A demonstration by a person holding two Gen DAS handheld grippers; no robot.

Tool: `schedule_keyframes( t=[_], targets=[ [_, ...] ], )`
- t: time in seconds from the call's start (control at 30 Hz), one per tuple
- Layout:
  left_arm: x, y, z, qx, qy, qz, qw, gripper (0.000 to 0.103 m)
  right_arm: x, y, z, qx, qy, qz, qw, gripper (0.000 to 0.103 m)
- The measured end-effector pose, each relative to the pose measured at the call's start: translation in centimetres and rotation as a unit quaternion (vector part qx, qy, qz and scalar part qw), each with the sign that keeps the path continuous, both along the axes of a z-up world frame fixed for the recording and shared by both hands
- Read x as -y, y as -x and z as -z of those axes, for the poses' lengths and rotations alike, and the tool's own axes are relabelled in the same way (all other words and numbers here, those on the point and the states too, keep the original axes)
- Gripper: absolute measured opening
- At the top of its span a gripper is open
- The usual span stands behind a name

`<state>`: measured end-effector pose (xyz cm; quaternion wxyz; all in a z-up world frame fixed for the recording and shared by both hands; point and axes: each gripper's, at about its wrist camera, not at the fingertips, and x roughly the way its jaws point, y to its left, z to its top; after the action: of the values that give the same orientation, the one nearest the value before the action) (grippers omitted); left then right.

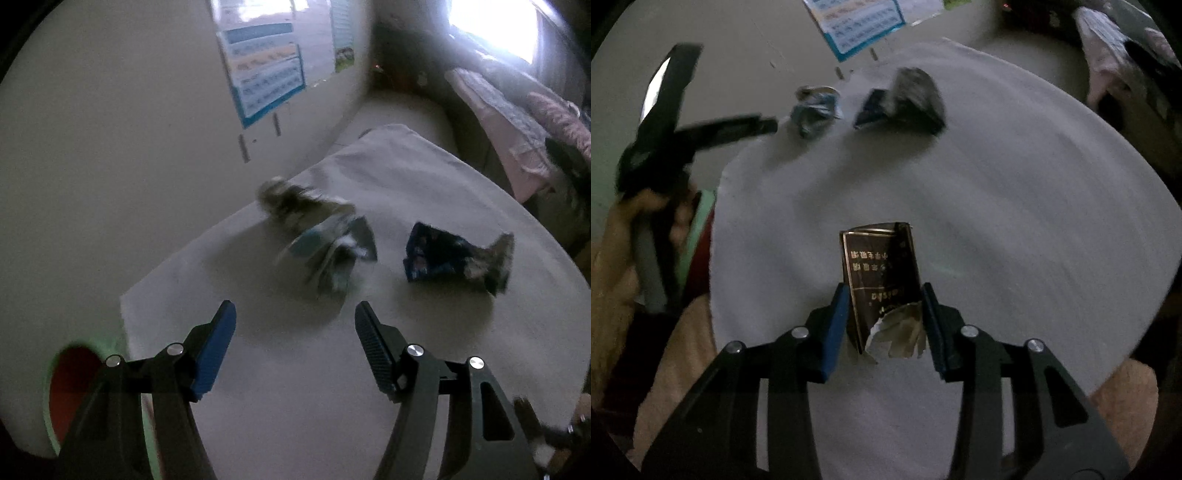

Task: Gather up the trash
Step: 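Grasp the brown cigarette pack with the right gripper while the left approaches the crumpled wrapper, then grasp the crumpled blue-white wrapper with the left gripper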

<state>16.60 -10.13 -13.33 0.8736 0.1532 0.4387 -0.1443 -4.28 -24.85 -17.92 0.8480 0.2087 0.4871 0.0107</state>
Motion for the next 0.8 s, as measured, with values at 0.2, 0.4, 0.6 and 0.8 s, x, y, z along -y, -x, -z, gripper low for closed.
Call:
schedule_keyframes(
  t=[0.2, 0.4, 0.6, 0.8],
  targets=[
    [2.7, -3.7, 0.9, -0.031, 0.015, 0.000, 0.9994, 0.064, 0.9, 0.0, 0.5, 0.005, -0.018, 0.007, 1.000, 0.040],
    [4.9, -5.2, 2.3, -0.050, -0.025, 0.023, 0.9981, 0.064, 1.3, 0.2, 0.6, 0.007, -0.034, 0.008, 0.999, 0.040],
    [5.4, -5.8, 3.1, -0.066, -0.037, 0.015, 0.9970, 0.054, 1.7, 0.2, 1.0, 0.005, -0.049, 0.017, 0.999, 0.041],
    [4.7, -4.5, 2.8, -0.072, -0.022, 0.011, 0.9971, 0.023, 1.6, 0.2, 1.1, 0.003, -0.048, 0.015, 0.999, 0.041]
  ],
)
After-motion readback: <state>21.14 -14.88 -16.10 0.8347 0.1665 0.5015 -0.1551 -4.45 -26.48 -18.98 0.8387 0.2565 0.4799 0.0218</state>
